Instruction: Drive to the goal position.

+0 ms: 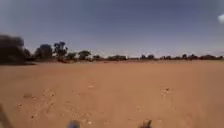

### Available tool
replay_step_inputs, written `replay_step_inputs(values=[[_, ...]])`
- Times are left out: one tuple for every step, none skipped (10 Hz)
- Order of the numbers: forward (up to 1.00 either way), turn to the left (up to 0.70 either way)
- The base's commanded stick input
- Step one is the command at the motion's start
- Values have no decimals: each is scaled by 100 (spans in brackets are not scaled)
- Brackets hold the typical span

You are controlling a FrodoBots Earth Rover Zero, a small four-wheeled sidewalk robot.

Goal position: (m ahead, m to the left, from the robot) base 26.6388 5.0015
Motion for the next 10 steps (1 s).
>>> replay_step_inputs(values=[[70, 0], [70, 0], [70, 0], [70, 0], [70, 0], [70, 0], [70, 0], [70, 0], [70, 0], [70, 0]])
